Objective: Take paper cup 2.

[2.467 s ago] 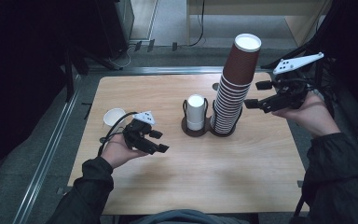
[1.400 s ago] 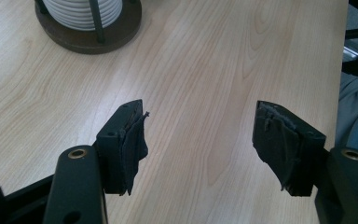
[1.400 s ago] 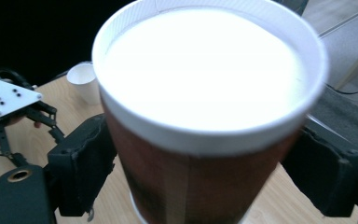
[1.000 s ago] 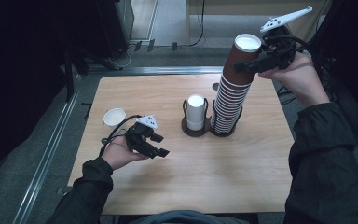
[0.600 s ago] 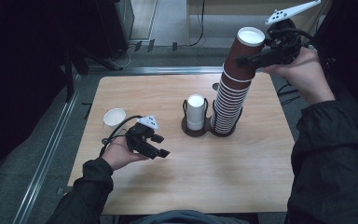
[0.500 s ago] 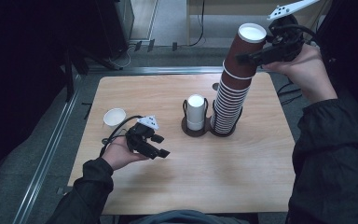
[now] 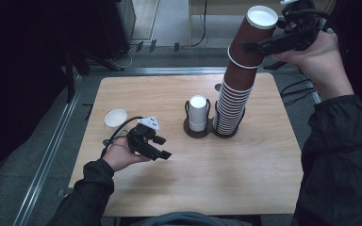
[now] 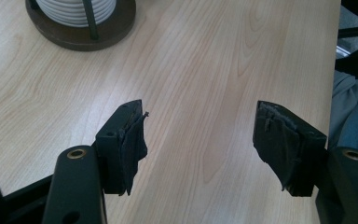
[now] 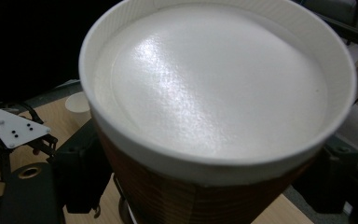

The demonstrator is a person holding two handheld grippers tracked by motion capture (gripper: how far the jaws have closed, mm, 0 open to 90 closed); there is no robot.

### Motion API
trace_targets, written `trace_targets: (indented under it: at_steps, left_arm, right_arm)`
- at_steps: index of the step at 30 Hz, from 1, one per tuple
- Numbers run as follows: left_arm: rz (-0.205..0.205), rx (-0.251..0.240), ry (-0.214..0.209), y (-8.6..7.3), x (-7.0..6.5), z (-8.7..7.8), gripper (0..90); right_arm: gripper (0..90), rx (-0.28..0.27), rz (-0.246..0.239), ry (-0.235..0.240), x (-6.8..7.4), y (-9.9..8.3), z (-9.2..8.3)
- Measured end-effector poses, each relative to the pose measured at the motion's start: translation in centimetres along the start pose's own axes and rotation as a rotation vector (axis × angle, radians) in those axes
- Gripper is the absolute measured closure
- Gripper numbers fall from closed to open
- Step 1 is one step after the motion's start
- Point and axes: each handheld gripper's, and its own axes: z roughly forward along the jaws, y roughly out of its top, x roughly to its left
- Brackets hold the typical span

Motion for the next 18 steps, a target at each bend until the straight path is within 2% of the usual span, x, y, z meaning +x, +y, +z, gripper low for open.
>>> trace_targets:
  at_steps: [4,9,18]
  left_arm:
    - [0.002,0.002,0.003,0.0,0.0,0.0,33.9]
    - [0.003,0.001,0.002,0.0,0.0,0.1,33.8]
    - [-0.004,-0.017,0.002,0.0,0.1,-0.2,33.3]
  right_arm:
    - [17.4,-0.011,-0.006,0.002,0.4,0.7,-0.9]
    - [17.4,-0.041,-0.039,0.006,1.3,1.7,-1.8]
    - [17.4,-0.048,-0.033,0.092,3.1,1.9,-1.9]
